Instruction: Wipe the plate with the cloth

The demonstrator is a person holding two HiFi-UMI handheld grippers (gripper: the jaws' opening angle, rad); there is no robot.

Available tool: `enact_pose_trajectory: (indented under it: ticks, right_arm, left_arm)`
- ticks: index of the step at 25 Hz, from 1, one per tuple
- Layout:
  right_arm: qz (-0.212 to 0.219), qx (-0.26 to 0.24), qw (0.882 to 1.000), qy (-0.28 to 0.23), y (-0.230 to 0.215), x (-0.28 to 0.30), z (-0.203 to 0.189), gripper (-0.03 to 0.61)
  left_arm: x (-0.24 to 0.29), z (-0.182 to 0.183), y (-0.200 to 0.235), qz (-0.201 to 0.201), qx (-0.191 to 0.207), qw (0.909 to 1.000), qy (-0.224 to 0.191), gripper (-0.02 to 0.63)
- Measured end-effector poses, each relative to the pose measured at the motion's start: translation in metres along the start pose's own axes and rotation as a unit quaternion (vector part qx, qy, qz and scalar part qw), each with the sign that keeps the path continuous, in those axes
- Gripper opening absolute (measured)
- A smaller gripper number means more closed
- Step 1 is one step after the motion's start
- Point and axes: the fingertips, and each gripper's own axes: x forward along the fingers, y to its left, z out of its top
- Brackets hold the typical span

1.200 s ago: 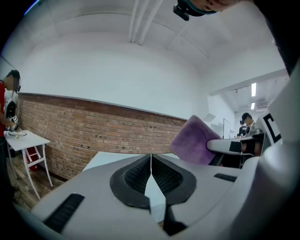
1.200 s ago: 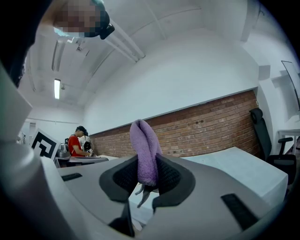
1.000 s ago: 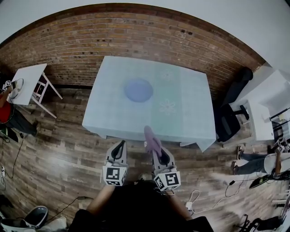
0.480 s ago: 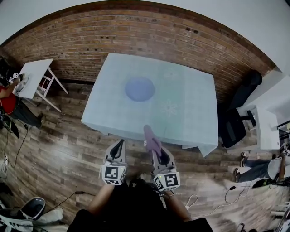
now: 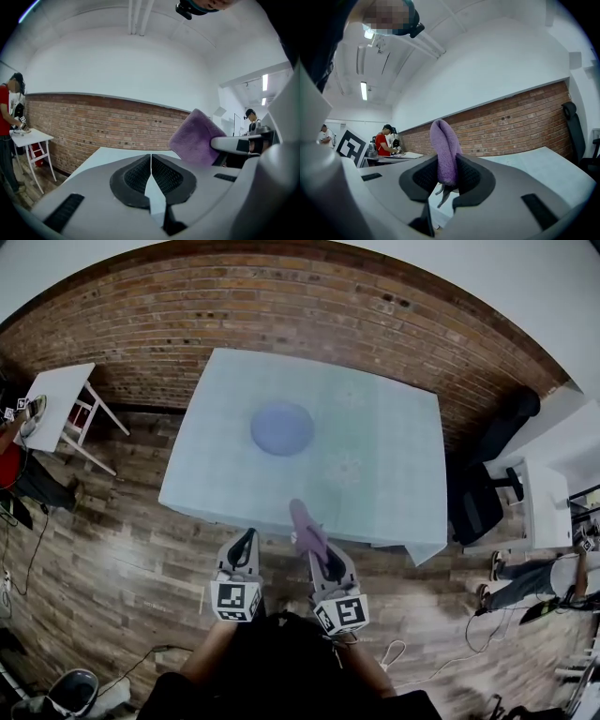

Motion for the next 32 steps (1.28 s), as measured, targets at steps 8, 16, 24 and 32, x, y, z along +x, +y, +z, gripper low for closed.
enact_pose_trajectory:
  ticks: [8,16,24,32]
  right_arm:
    - [-0.012,-0.009,1.0,0.011,-0.009,0.075,-0.006,0.091]
    - [-0.041,-0.016,0.999,0.029,-0.016,0.154,-0.011,0.091]
    - [-0.037,-0.017,0.998,0.045,-0.03,0.202,-0.02,0.091]
    - [-0.001,-0.024,0.998,0.055,-0.081,0.236,-0.028,0.091]
  left_arm:
    - [0.062,0.005,0.055,-0.018,-0.008,0.9998,0.007,0.037]
    - [0.122,0.012,0.111,-0.05,-0.01,0.998,0.037,0.037]
    - [0.164,-0.008,0.137,-0.064,-0.029,0.9937,0.087,0.038]
    - [0.23,-0.031,0.135,-0.03,-0.048,0.988,0.143,0.038]
